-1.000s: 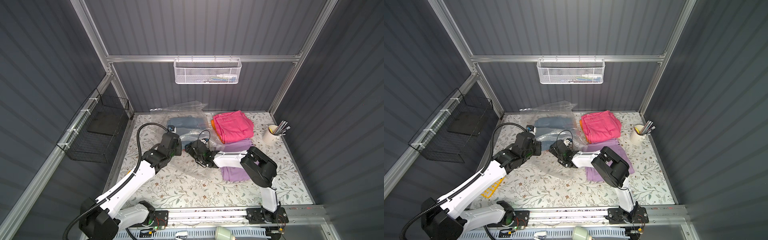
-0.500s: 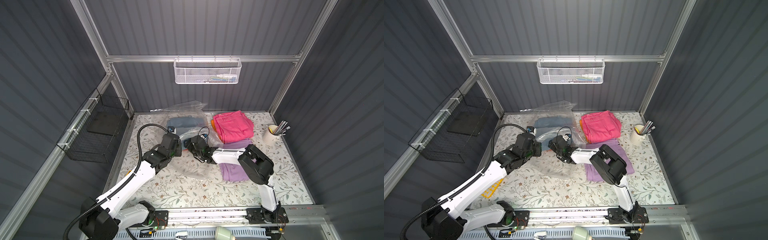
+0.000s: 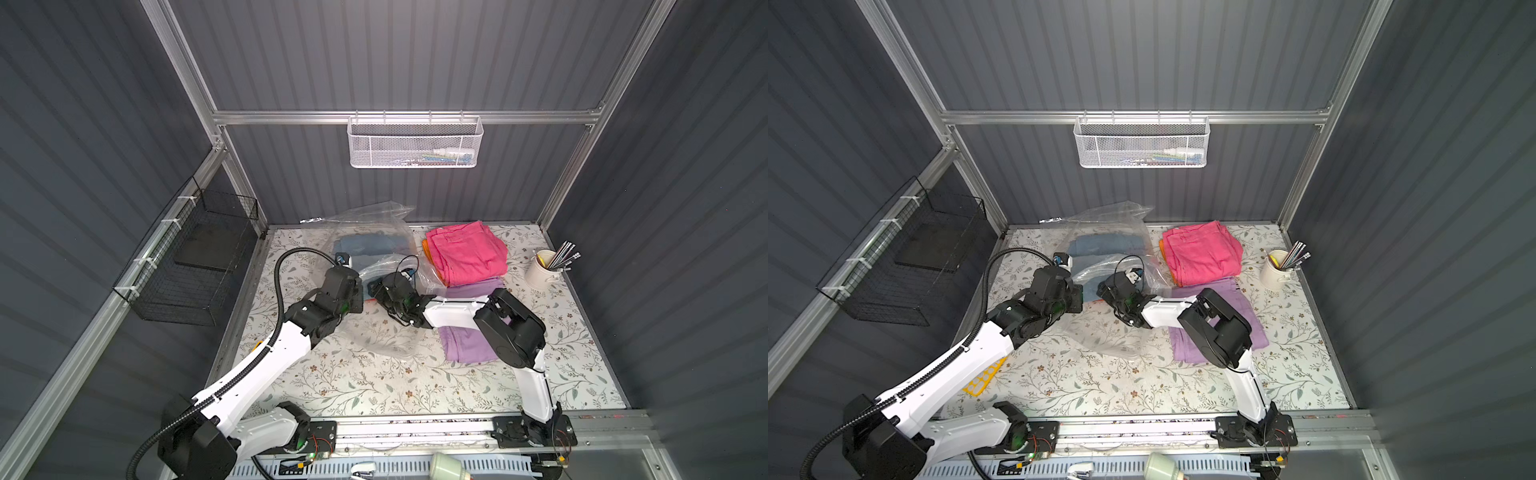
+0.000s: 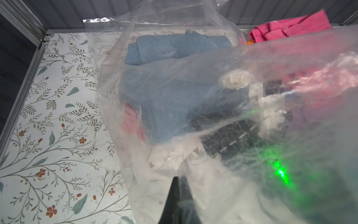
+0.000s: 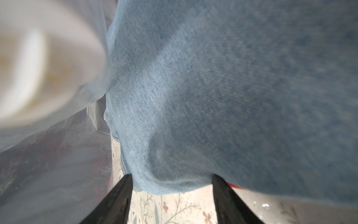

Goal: Take the trousers out of the vacuum bag
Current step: Take out the trousers from the vacuum bag.

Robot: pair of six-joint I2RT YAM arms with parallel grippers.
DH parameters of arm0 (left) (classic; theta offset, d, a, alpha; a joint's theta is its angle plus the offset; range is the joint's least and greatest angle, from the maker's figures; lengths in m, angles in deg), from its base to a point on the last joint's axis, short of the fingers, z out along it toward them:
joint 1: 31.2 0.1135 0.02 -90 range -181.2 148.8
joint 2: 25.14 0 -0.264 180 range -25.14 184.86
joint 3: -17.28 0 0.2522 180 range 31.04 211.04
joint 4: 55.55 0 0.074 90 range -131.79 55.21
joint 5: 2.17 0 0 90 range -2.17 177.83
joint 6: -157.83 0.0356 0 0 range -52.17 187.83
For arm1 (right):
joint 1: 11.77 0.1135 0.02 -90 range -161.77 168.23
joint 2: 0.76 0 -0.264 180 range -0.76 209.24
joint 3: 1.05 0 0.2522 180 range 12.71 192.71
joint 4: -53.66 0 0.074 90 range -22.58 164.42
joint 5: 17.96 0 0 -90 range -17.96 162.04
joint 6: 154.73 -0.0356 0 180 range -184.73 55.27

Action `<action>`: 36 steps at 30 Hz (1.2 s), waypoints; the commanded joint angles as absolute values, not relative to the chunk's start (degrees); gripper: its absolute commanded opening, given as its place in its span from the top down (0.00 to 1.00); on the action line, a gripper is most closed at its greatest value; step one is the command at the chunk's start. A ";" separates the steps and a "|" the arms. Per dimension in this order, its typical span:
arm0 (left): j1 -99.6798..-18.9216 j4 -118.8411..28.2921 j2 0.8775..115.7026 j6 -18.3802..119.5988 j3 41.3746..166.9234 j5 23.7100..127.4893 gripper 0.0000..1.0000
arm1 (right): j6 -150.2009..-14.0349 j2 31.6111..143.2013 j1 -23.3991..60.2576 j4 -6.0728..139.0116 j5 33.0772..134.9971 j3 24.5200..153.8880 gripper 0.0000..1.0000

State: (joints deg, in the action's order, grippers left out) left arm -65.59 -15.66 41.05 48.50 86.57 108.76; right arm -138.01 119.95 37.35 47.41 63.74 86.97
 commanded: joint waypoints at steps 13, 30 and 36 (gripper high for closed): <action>-65.13 -15.16 40.47 47.69 86.70 109.21 1.00 | -134.42 122.80 34.79 49.23 64.59 93.59 0.62; -65.12 -16.06 41.66 47.61 85.81 109.80 1.00 | -129.24 111.55 37.18 46.06 66.50 87.77 0.94; -65.04 -16.38 41.67 47.33 85.54 109.64 1.00 | -132.07 110.20 39.81 44.64 65.30 82.01 0.90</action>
